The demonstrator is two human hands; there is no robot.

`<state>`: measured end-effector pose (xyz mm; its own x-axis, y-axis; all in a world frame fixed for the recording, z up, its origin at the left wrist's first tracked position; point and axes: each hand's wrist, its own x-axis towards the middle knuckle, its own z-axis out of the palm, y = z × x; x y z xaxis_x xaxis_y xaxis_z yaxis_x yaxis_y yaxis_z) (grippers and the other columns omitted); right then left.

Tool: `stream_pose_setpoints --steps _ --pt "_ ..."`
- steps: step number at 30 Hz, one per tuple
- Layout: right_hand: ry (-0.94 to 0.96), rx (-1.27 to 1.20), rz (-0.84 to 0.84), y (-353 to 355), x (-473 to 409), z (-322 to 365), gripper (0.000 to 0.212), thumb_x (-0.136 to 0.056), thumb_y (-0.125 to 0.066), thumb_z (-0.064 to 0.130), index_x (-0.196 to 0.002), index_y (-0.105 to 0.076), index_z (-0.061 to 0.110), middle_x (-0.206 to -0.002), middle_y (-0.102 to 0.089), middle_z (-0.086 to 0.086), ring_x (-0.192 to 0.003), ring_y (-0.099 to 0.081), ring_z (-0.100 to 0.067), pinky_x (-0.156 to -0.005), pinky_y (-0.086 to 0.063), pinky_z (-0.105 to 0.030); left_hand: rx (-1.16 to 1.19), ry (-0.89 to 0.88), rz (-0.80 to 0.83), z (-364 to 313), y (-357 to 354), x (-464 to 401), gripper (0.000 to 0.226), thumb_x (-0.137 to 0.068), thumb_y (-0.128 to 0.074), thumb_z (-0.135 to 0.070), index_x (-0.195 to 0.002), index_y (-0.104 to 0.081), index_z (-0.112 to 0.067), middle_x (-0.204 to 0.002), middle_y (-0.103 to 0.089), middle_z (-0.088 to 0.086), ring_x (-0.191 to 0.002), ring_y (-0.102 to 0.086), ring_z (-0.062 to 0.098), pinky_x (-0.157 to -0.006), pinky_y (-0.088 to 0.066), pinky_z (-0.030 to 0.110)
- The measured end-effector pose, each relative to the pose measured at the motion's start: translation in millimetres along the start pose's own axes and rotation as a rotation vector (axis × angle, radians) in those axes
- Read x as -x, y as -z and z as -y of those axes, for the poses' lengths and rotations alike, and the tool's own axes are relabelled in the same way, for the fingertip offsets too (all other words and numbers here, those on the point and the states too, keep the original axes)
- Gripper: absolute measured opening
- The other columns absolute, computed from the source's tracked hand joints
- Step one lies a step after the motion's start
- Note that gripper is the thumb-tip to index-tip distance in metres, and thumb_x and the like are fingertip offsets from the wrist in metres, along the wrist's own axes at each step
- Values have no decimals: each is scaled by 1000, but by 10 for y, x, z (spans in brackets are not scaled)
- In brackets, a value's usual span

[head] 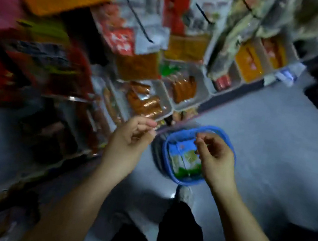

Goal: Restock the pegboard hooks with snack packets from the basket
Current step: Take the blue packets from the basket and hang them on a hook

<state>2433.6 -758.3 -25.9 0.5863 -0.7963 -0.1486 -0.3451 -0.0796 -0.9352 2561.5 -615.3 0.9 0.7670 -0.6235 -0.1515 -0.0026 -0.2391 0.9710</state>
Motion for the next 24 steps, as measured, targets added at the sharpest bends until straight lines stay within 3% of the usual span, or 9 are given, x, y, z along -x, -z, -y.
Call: stream_pose_setpoints --steps 3,5,9,12,15,18,20,22,24 --pt "-165 69 -15 369 -258 -758 22 -91 -59 2 -80 -61 21 -72 -63 6 -58 -55 5 -61 -44 -12 10 135 118 596 -670 -234 30 -85 -61 4 -83 -60 -26 -75 -63 -6 -65 -58 -5 -69 -44 10" --pt "-274 155 8 549 -483 -1322 15 -90 -59 2 -83 -64 13 -68 -62 7 -55 -55 6 -56 -41 -8 26 251 137 1068 -1127 -442 30 -84 -60 8 -81 -60 -21 -77 -63 -7 -62 -57 -10 -68 -44 8" --pt "-442 309 135 686 -1024 -2564 10 -91 -60 9 -92 -67 2 -83 -68 -9 -77 -64 -25 -71 -51 -34 51 488 135 2260 -1957 -879 19 -84 -58 11 -85 -62 -8 -75 -62 -5 -56 -57 -10 -61 -46 5" --pt "-462 476 238 619 -1476 -3474 15 -92 -59 15 -94 -69 4 -87 -70 -12 -84 -66 -25 -68 -40 -21 11 622 85 3288 -2470 -1226 12 -87 -56 6 -90 -63 -4 -74 -62 3 -64 -59 9 -64 -48 21" --pt "-477 553 355 441 -1911 -4405 18 -91 -58 11 -100 -70 1 -102 -70 -23 -98 -65 -36 -80 -47 -33 -61 695 72 4235 -2927 -1516 19 -88 -57 5 -106 -59 6 -93 -62 22 -76 -58 25 -70 -45 24" --pt "-561 582 393 229 -2274 -5243 26 -91 -60 21 -113 -66 8 -111 -67 -22 -97 -63 -29 -77 -47 -30 -77 769 98 5021 -3264 -1804 26 -89 -54 3 -115 -54 8 -114 -59 28 -93 -54 25 -80 -41 29" --pt "-578 620 392 99 -2474 -5723 34 -90 -62 25 -121 -61 11 -115 -66 -17 -104 -62 -29 -80 -44 -27 1 834 92 5409 -3414 -2008 23 -91 -54 -1 -113 -53 3 -104 -62 22 -92 -60 25 -82 -49 32" --pt "-545 683 403 -33 -2689 -6100 46 -88 -64 27 -129 -54 9 -123 -62 -18 -113 -58 -32 -88 -44 -30 136 945 20 5679 -3525 -2188 16 -93 -53 -7 -109 -56 -4 -89 -63 11 -78 -66 22 -71 -54 28" --pt "-462 691 387 -140 -2900 -6349 53 -88 -64 29 -134 -48 6 -130 -57 -20 -119 -55 -33 -96 -42 -35 198 1031 3 5900 -3636 -2328 31 -94 -54 -19 -120 -57 -3 -107 -65 15 -95 -65 27 -84 -53 36"
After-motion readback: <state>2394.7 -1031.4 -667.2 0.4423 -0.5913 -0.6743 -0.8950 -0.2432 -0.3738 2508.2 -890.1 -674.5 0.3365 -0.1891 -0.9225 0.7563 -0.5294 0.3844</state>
